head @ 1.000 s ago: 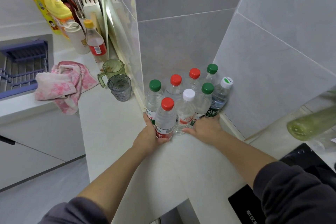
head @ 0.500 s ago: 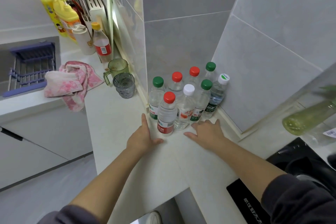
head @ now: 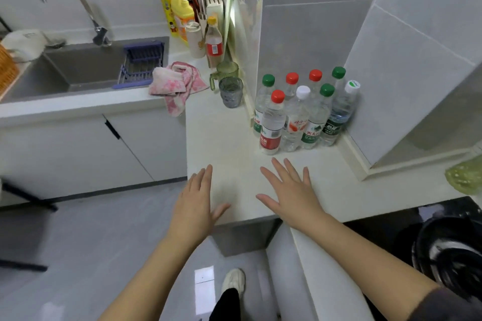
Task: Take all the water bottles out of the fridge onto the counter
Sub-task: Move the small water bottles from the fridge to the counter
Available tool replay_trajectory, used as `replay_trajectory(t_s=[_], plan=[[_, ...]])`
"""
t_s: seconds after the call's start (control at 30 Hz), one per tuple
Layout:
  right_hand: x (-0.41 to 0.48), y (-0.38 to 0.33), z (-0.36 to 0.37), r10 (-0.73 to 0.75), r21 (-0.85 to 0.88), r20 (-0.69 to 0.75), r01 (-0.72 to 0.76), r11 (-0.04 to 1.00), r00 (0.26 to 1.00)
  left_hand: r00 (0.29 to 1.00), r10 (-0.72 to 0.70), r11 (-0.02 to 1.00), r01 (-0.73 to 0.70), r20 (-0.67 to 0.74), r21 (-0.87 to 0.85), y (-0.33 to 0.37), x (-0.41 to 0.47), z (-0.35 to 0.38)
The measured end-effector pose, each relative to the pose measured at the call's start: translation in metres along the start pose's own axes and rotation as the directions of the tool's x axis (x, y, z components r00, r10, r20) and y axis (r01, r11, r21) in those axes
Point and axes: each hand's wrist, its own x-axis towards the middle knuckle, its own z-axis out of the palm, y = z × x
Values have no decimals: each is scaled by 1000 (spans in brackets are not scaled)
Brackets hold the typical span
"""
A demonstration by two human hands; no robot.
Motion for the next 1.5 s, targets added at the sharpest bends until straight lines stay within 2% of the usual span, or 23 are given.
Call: replay_trajectory(t_s=[0.1,0.23,0.37,0.57,0.77,1.0,1.33,1.5], plan=[[-12,-23,0,-87,-2,-34,87,996,996,997,-40,998,37,-68,-51,-7,-47,-14],[-21,-59,4,-204,0,-33,205,979,978,973,-188,982,183,-137,-49,-25,-104,-31],[-27,-102,6,-323,20,-7,323,946,946,919,-340,940,326,-200,-96,-52,-152,-41],[-41,-185,12,-496,55,3,496,867,868,822,-502,864,466,-268,-188,-87,-229,-53],[-78,-290,26,-662,3,21,663,749,749,672,-649,761,587,-358,-277,-124,-332,-72],[-154,-402,63,-766,-5,38,766,642,642,505,-766,635,690,-399,-346,-167,-471,-85],[-301,-545,107,-880,-66,66,882,467,470,347,-830,521,761,-437,-387,-204,-677,-103],[-354,-616,115,-936,-56,92,940,336,340,258,-849,450,811,-461,-374,-221,-750,-112]])
